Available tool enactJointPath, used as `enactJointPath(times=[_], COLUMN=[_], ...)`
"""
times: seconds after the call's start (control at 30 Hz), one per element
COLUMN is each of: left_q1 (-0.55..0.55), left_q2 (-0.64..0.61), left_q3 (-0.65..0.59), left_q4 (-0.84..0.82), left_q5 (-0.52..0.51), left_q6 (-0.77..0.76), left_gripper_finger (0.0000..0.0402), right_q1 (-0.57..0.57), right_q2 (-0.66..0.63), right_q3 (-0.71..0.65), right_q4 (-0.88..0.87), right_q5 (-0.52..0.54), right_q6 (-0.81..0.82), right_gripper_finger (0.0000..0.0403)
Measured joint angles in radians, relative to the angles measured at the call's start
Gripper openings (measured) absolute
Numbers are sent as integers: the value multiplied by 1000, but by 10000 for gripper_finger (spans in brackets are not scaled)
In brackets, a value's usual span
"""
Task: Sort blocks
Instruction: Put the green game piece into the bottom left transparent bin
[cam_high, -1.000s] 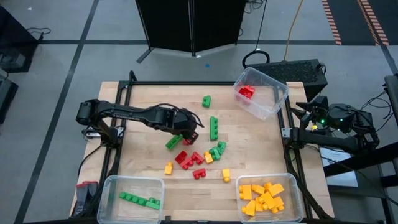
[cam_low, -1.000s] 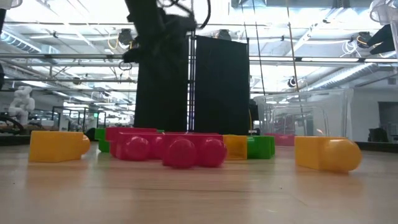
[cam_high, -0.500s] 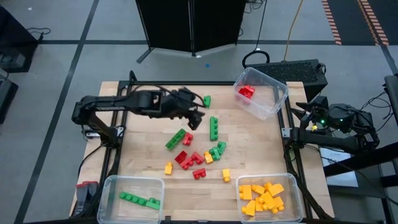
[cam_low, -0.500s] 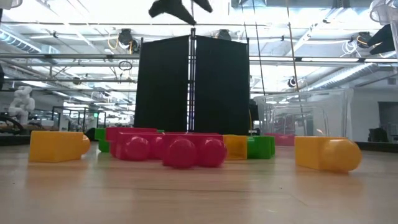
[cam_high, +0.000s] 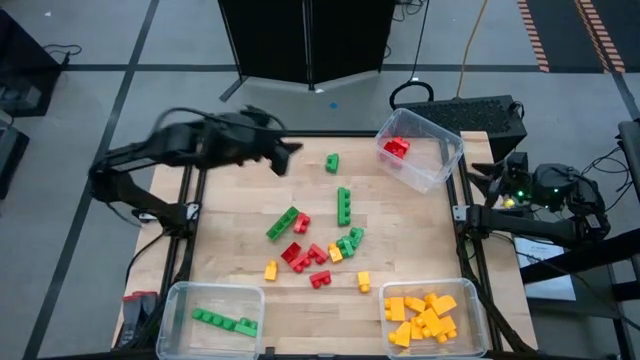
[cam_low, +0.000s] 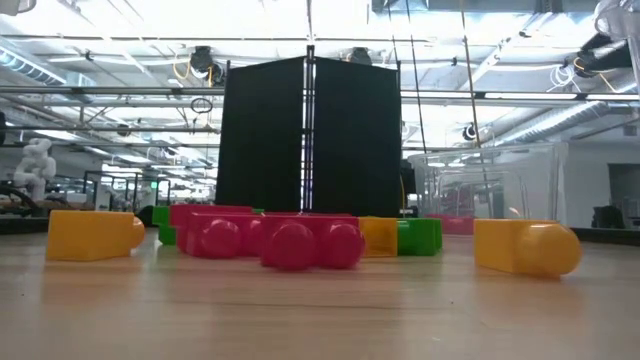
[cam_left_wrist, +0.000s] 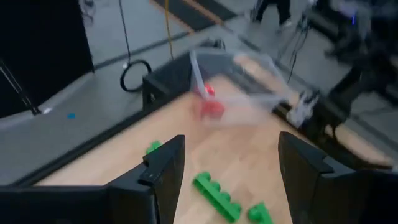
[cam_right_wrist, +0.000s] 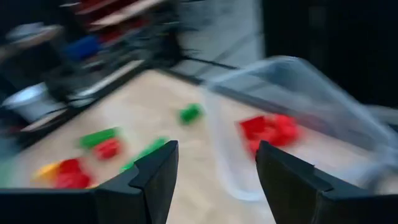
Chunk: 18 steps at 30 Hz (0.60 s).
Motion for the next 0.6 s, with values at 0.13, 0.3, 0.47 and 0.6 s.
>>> enactJointPath(times=[0.13, 0.3, 0.47, 0.6], left_q1=[21, 46, 67, 59], left_q2=[-87, -190, -264, -275], left_q3=[-27, -135, -334, -452], left_q4=[-2, -27, -121, -54], left_q5=[-5, -5, -26, -26], left_q6=[31, 26, -163, -238], left_gripper_finger=[194, 194, 194, 194], right_q1=[0, 1, 1, 1], right_q2=[0, 0, 0, 0], right_q3=[0, 0, 0, 0], right_q4=[101, 151, 110, 103], right_q5=[-196, -253, -248, -216], right_q6=[-97, -168, -188, -188], right_gripper_finger=[208, 208, 208, 208])
